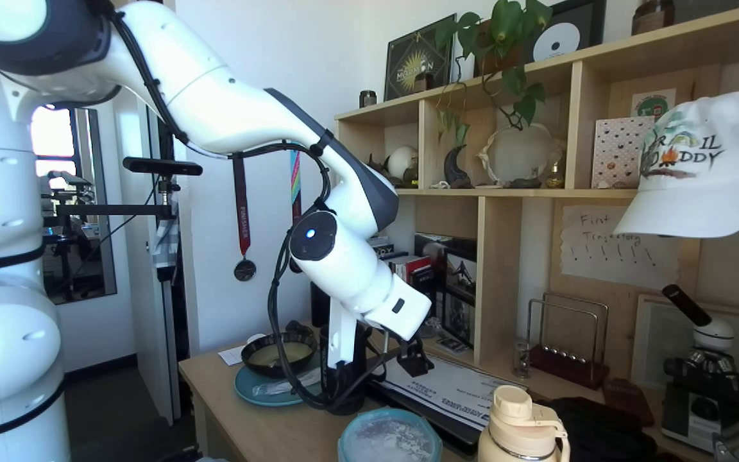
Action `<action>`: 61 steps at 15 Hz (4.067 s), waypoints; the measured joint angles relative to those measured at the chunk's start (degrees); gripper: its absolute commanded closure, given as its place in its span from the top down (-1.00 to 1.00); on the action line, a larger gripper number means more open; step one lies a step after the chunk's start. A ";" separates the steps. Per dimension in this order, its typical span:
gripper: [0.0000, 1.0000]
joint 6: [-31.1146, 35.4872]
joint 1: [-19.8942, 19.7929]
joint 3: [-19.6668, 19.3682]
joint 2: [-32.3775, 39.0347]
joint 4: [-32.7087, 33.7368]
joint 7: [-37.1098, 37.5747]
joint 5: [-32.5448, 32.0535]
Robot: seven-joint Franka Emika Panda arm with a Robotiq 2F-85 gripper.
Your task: Open the laptop
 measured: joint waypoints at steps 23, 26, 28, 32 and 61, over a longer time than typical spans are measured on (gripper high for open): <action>1.00 -9.51 -4.67 9.34 21.15 9.87 -4.73 36.91; 1.00 -9.46 -4.71 9.49 22.27 9.93 -4.63 38.66; 1.00 -9.41 -4.70 9.57 22.63 9.93 -4.53 39.33; 1.00 -9.17 -4.68 9.62 22.94 9.93 -4.50 40.70; 1.00 -13.32 4.14 -3.31 28.02 12.12 -6.39 46.60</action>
